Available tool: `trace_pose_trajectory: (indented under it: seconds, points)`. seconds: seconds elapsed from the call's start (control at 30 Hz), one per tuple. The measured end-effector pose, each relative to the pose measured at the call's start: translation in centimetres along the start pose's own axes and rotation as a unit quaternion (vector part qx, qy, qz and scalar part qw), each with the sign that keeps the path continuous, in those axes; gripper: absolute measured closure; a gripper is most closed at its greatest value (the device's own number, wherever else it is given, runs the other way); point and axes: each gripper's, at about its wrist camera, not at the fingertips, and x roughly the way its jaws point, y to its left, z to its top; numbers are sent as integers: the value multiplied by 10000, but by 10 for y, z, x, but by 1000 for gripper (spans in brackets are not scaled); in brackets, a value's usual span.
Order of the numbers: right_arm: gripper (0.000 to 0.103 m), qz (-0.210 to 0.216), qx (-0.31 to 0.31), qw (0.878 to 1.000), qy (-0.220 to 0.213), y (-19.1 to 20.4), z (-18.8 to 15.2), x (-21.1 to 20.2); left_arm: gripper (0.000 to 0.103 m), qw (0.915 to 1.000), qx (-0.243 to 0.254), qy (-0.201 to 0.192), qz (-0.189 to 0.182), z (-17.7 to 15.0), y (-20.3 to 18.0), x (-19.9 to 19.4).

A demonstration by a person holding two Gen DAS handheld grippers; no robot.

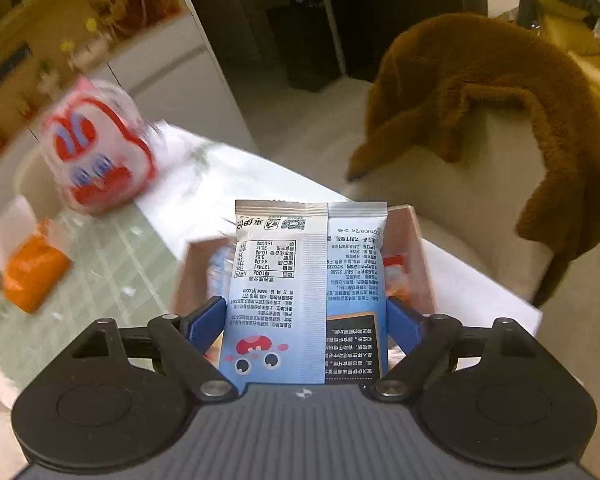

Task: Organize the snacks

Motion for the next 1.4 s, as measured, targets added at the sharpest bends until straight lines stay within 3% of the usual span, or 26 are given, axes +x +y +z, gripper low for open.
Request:
trace_pose_trajectory:
  seconds: [0.13, 0.2, 0.23, 0.33, 0.5, 0.6, 0.7, 0.8, 0.97, 1.03, 1.13, 1.2, 1.3, 1.4]
  points:
    - [17, 674, 371, 9968, -200, -10, 0, -6, 65, 9999, 43, -29, -108, -7, -7, -9]
    - [17, 207, 99, 9997, 61, -3, 0, -1, 65, 9998, 145, -71, -151, -10, -13, -16]
    - [17, 60, -6, 9999, -106, 0, -2, -8, 65, 9996, 204, -112, -154, -12, -15, -21]
    - [17, -90, -84, 9991, -402, 2, -8, -28, 65, 9994, 312, -147, -78, -12, -18, -23]
    - [17, 36, 231, 9974, -679, -5, -22, -45, 65, 9990, 396, -216, 61, -16, -17, -24]
    - [17, -326, -83, 9961, -819, 6, -51, -50, 65, 9981, 505, -202, 297, -27, -9, -22]
    - [17, -633, -495, 9918, -995, 25, -101, -52, 65, 9968, 635, -148, 461, -48, 5, -19]
    - [17, -579, -567, 9928, -878, 41, -160, -54, 65, 9949, 788, -177, 603, -74, 22, -26]
    - [17, -670, -261, 9961, -505, 57, -225, -42, 66, 9827, 1499, -615, 902, -103, 28, -45]
    - [16, -855, -391, 9929, -724, 64, -236, -42, 66, 9784, 1708, -711, 920, -106, 24, -41]
    - [15, -1118, -605, 9881, -869, 73, -244, -38, 65, 9706, 2008, -907, 972, -107, 14, -30]
    - [8, -1219, -560, 9864, -950, 71, -245, -38, 65, 9656, 2162, -1011, 1031, -106, 9, -23]
    - [0, -1111, -308, 9874, -1081, 60, -249, -36, 64, 9590, 2363, -1168, 1042, -107, 6, -16]
    - [0, -1125, -372, 9854, -1222, 55, -254, -37, 64, 9573, 2382, -1306, 990, -110, 8, -14]
